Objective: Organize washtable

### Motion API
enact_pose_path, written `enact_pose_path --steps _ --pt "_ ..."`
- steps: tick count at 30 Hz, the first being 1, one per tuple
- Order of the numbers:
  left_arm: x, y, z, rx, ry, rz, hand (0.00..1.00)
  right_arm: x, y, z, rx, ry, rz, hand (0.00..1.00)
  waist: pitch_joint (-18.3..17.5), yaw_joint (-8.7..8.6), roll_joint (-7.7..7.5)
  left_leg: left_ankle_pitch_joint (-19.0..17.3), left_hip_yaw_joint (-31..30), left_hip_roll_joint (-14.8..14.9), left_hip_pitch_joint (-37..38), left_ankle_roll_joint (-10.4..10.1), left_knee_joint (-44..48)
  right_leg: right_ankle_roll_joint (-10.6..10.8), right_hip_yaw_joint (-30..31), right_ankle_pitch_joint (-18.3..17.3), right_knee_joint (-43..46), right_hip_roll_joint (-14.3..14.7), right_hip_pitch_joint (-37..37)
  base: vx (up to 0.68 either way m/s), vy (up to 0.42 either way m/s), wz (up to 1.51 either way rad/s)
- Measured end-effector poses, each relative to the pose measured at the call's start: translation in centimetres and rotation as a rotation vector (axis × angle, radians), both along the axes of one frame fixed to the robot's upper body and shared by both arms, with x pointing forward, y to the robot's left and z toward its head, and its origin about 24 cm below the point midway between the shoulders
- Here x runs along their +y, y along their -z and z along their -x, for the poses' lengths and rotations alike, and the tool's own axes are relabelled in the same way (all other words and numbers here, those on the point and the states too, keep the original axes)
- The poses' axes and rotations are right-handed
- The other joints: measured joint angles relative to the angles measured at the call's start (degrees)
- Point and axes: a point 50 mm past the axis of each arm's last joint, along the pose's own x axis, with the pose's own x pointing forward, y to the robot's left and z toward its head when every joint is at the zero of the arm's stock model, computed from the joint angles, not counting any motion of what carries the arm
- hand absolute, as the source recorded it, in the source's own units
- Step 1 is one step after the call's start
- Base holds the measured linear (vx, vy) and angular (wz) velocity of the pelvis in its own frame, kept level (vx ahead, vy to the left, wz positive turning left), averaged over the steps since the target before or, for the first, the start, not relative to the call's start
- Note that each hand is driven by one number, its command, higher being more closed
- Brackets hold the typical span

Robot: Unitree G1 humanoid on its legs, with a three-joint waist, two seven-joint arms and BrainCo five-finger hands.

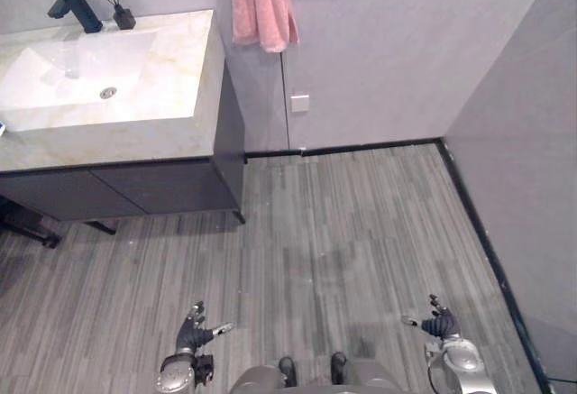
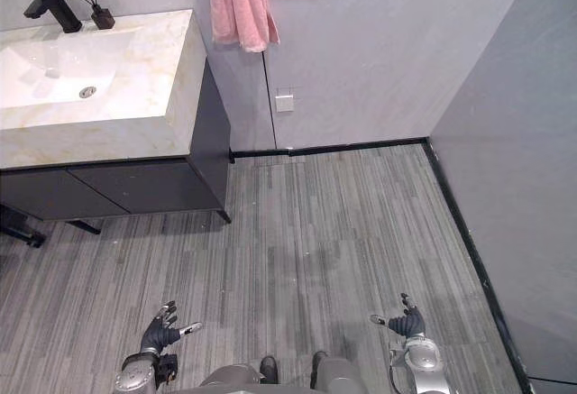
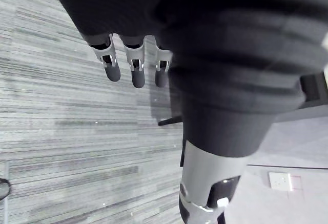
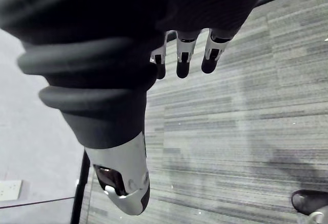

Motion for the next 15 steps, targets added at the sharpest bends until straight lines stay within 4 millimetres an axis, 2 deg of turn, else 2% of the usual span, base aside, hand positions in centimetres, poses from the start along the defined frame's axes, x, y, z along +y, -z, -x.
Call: enact_pose_path --steps 2,4,5,6,7,8,9,10,11,12,13,14,15 --pt "0.0 -0.3 -0.7 -0.02 -0.001 -0.004 0.0 0.1 -0.6 -0.8 -0.034 -0.013 0.008 0.0 0.7 -0.93 0.49 -0.1 -1.9 0.8 2.7 0.1 -2.3 -0.1 -2.6 -1.0 -3.3 -0.5 -3.1 0.36 -0.009 0.36" --pt "-0.2 -0.7 -1.7 -0.046 0.004 0.0 0.0 0.2 -1.2 -2.2 -0.069 -0.032 0.014 0.0 2.0 -1.18 1.4 -0.5 -2.2 2.9 4.6 -0.7 -3.9 -0.5 -4.7 0.3 -10.0 0.4 -6.0 0.42 -0.068 0.25" --pt "-0.4 -0.8 -2.1 -0.056 0.014 0.001 0.0 0.4 -1.5 -2.8 -0.083 -0.05 0.016 0.0 2.2 -1.26 1.55 -0.9 -2.3 4.0 5.7 -1.5 -4.6 -0.9 -5.5 3.4 -15.6 0.7 -7.6 0.44 -0.104 0.15" --pt "-0.5 -0.9 -2.3 -0.06 0.024 -0.002 0.0 0.6 -1.6 -3.0 -0.091 -0.059 0.019 0.0 2.1 -1.21 1.07 -1.4 -2.5 4.2 6.6 -2.9 -4.8 -1.3 -5.8 7.2 -20.3 0.8 -7.7 0.47 -0.126 0.25" --pt "-0.6 -0.9 -2.3 -0.061 0.035 -0.004 0.0 0.6 -1.7 -2.7 -0.096 -0.065 0.022 0.0 2.1 -1.52 0.01 -2.7 -3.1 4.3 8.8 -5.0 -4.7 -3.3 -5.5 15.2 -22.7 0.2 -7.5 0.54 -0.179 0.24" --pt "-0.9 -0.8 -2.3 -0.057 0.037 0.001 0.0 0.5 -1.7 -2.7 -0.096 -0.064 0.025 0.0 2.3 -1.7 0.24 -3.1 -3.6 4.9 9.8 -5.7 -4.5 -5.7 -5.8 16.6 -21.2 0.3 -7.3 0.55 -0.209 0.2" --pt "-1.3 -0.8 -2.2 -0.058 0.041 0.013 0.0 0.6 -2.0 -3.1 -0.114 -0.069 0.025 0.0 1.8 -2.16 1.27 -2.4 -4.6 6.8 8.3 -7.1 -0.3 -6.9 -7.1 13.3 -18.6 1.5 -7.4 0.54 -0.217 0.13" --pt "-1.4 -0.8 -2.4 -0.063 0.042 0.015 0.0 0.7 -2.1 -3.3 -0.122 -0.071 0.024 0.0 1.9 -2.47 1.37 -2.0 -5.2 7.2 6.9 -7.8 3.2 -7.5 -7.6 12.2 -18.2 1.7 -7.0 0.51 -0.225 0.09" --pt "-1.6 -0.9 -2.7 -0.07 0.043 0.021 0.0 0.9 -2.1 -3.3 -0.123 -0.076 0.021 0.0 1.9 -2.53 1.44 0.4 -5.6 7.7 3.3 -10.8 12.3 -8.4 -7.9 10.4 -18.7 2.8 -4.9 0.64 -0.28 0.02" --pt "-1.8 -0.8 -2.6 -0.067 0.042 0.029 0.0 1.2 -1.9 -3.1 -0.113 -0.085 0.016 0.0 2.1 -2.47 1.49 5.4 -6.2 8.7 -0.7 -10.9 24.0 -9.3 -7.8 9.3 -20.8 4.1 -0.7 0.54 -0.234 -0.05" --pt "-1.8 -0.7 -2.4 -0.064 0.041 0.032 0.0 1.4 -1.8 -3.0 -0.108 -0.095 0.013 0.0 2.2 -2.37 1.59 5.5 -6.5 9.7 -2.5 -10.8 30.3 -9.7 -7.8 9.0 -22.1 4.8 2.0 0.54 -0.206 -0.1" --pt "-1.8 -0.7 -2.2 -0.06 0.04 0.034 0.0 2.0 -1.6 -2.7 -0.107 -0.111 0.004 0.0 2.5 -2.2 1.49 5.0 -4.9 11.7 -6.1 -10.1 41.8 -10.7 -7.4 8.3 -25.0 6.3 7.5 0.4 -0.117 -0.12" --pt "-1.8 -0.7 -2.2 -0.059 0.04 0.034 0.0 2.3 -1.6 -2.7 -0.113 -0.11 -0.004 0.0 2.8 -1.99 1.21 4.4 -3.8 12.7 -7.6 -9.3 45.6 -11.1 -7.1 8.0 -26.0 6.7 10.1 0.56 -0.165 -0.24"
